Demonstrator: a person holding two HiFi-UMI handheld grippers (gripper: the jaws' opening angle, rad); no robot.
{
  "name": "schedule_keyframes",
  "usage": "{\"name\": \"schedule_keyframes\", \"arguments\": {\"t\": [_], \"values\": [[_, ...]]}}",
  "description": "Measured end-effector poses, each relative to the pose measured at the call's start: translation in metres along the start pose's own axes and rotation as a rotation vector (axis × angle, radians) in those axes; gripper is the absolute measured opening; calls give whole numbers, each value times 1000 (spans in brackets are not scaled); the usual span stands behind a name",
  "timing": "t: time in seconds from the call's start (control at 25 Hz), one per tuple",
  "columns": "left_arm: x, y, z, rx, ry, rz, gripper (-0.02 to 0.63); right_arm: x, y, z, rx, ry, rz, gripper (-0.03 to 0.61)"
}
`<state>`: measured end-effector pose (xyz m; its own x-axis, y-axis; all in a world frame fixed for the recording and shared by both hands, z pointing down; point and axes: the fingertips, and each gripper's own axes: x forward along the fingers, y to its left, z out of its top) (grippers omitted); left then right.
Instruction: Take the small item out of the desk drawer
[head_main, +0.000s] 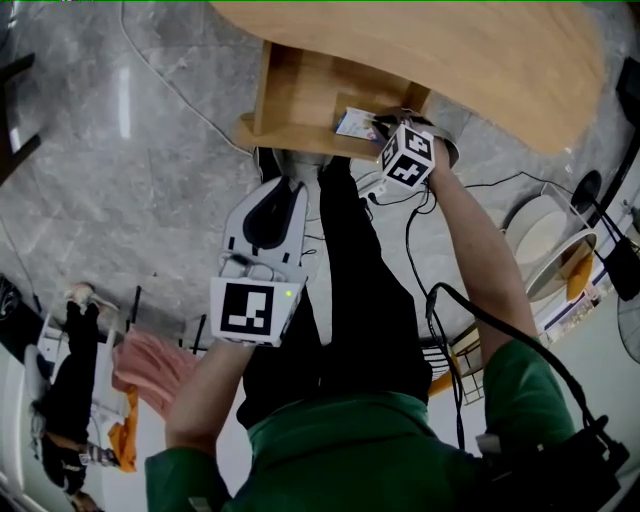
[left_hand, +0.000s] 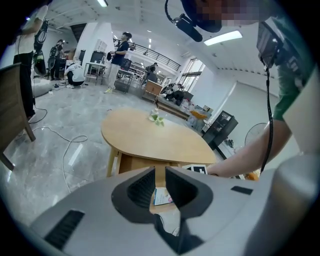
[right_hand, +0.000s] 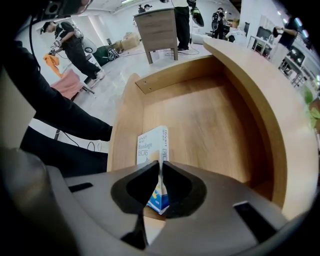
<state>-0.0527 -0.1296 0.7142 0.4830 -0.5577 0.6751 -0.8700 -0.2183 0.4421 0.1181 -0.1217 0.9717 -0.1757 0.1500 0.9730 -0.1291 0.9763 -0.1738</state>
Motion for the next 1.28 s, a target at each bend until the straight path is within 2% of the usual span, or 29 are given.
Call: {"name": "schedule_keyframes", "arguments": {"t": [0.2, 0.32, 0.6, 0.76, 1.0, 1.28], "values": [[-3, -9, 16, 21, -19, -7, 75, -20, -7, -1, 125, -54, -47, 49], [-5, -12, 25, 39, -26, -9, 75, -32, -10, 1, 223, -94, -53, 49], [-15, -22, 53, 75, -64, -16, 75, -68, -20, 7, 374, -174, -65, 48], [-21, -26, 62, 85, -72, -9, 75, -98, -31, 18, 484, -274, -43, 46], [-27, -31, 71, 103, -81, -4, 75, -142, -58, 42, 588, -446, -3, 44], [-25, -37, 76, 92, -71, 6, 75, -178, -116, 48, 827, -623, 9, 43]]}}
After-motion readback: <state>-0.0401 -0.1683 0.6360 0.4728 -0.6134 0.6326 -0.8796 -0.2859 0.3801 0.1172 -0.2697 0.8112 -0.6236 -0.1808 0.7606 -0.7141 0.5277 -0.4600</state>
